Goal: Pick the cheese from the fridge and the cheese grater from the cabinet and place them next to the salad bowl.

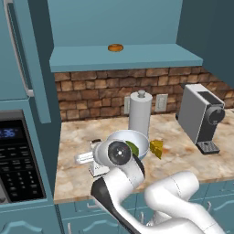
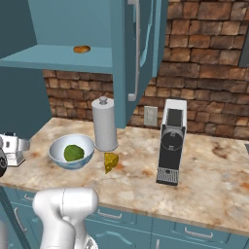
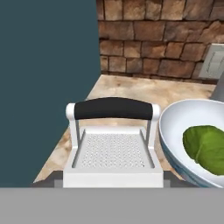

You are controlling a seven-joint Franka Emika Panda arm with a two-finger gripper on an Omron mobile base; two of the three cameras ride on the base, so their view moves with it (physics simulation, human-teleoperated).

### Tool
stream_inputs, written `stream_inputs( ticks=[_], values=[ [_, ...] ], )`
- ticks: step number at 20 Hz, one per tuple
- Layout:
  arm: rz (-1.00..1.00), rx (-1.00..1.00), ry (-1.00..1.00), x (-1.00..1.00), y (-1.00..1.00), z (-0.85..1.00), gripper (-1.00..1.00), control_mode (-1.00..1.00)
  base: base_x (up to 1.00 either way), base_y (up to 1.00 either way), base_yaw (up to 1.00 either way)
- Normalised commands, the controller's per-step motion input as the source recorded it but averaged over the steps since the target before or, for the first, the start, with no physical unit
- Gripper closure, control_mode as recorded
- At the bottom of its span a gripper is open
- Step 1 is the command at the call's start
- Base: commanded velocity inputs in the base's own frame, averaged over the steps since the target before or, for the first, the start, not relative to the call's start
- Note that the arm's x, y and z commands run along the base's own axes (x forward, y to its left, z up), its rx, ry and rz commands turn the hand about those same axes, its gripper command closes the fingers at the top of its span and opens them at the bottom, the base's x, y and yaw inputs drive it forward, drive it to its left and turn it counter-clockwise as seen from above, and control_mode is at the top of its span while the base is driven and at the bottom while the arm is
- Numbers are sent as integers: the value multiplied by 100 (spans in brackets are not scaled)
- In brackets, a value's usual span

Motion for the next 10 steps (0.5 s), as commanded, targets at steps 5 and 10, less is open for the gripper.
stream_inputs(
  ticks=[5,10],
  values=[
    [0,-1,-2,11,0,-35,100,-100,0,0,0],
    [-3,-4,-3,35,1,-34,100,-100,0,0,0]
  ],
)
